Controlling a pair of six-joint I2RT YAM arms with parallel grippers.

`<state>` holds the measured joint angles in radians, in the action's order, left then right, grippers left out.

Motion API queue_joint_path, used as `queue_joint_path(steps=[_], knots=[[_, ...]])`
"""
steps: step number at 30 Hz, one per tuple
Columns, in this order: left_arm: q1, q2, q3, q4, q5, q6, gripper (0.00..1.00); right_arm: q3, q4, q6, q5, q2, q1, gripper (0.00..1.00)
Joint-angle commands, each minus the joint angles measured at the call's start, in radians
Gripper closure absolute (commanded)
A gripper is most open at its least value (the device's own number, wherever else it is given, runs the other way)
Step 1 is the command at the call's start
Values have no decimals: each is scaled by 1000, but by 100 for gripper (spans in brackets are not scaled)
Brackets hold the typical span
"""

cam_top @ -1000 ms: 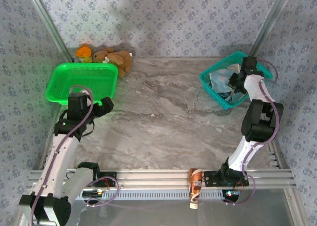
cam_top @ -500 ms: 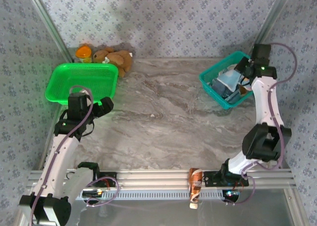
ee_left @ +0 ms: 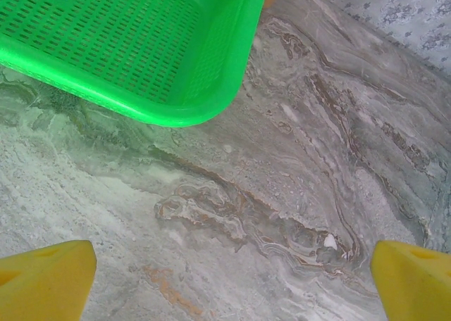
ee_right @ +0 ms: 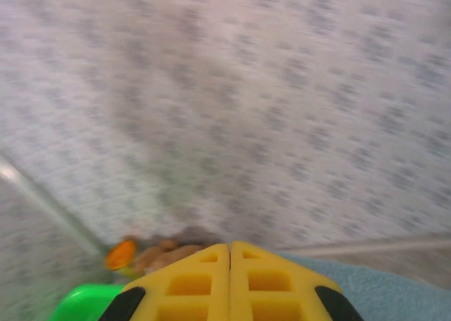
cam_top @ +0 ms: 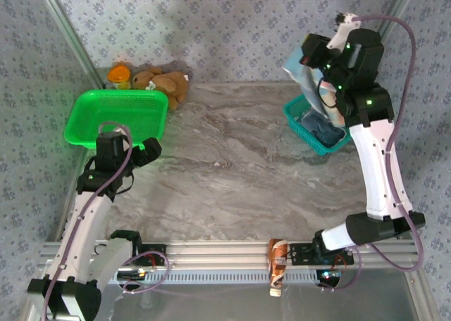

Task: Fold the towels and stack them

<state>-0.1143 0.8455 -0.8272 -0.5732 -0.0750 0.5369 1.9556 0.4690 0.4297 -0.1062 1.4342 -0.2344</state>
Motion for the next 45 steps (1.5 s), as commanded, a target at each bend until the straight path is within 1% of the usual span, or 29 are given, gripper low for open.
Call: queue_joint_path(steps=[1, 5, 9, 12, 14, 17, 19, 21, 23, 26, 28, 29, 31, 35, 36, 37, 38, 39, 42, 45], knots=[[-5, -18, -44, 4, -10, 1, 0, 112, -54, -61, -55, 8, -97, 100], [-5, -19, -46, 3, -10, 2, 0, 151, -87, -63, -99, 34, -200, 100], [-5, -21, -43, 6, -16, 10, 0, 109, -78, -92, -54, 57, -268, 100], [-5, -27, -39, -6, -18, 12, 0, -28, -106, -92, -43, 48, -302, 100], [-6, -35, -38, -19, -11, 11, 0, -152, -132, -68, -29, 39, -321, 100], [-5, -48, -36, -34, -9, 10, 0, -334, -198, 33, -84, 52, -326, 100], [-5, -49, -30, -33, -12, 11, 0, -412, -226, 71, -132, 92, -327, 100], [-5, -43, -28, -32, -22, 14, 0, -430, -216, 88, -156, 159, -323, 100], [-6, -32, -26, -26, -45, 16, 4, -422, -198, 103, -186, 241, -314, 100], [-8, -17, -26, -21, -70, 26, 4, -406, -172, 111, -223, 340, -317, 100], [-14, -9, -24, -20, -85, 30, 4, -402, -154, 120, -223, 394, -324, 100], [-17, -6, -20, -20, -90, 31, 4, -402, -143, 139, -219, 424, -326, 100], [-24, 2, -15, -19, -102, 31, 4, -400, -145, 168, -250, 478, -329, 100], [-52, 20, 4, 4, -114, 40, 4, -332, -141, 192, -281, 587, -364, 99], [-62, 27, 9, 11, -117, 42, 4, -303, -139, 192, -291, 609, -375, 89], [-77, 37, 12, 19, -116, 44, 4, -274, -142, 190, -307, 633, -385, 69], [-94, 47, 13, 24, -110, 45, 4, -245, -128, 190, -299, 652, -391, 55], [-108, 58, 13, 27, -106, 46, 4, -222, -114, 190, -292, 664, -394, 50], [-166, 101, 15, 46, -87, 43, 6, -203, -83, 183, -280, 665, -390, 47], [-223, 148, 13, 71, -69, 46, 10, -218, -53, 141, -240, 631, -371, 47]])
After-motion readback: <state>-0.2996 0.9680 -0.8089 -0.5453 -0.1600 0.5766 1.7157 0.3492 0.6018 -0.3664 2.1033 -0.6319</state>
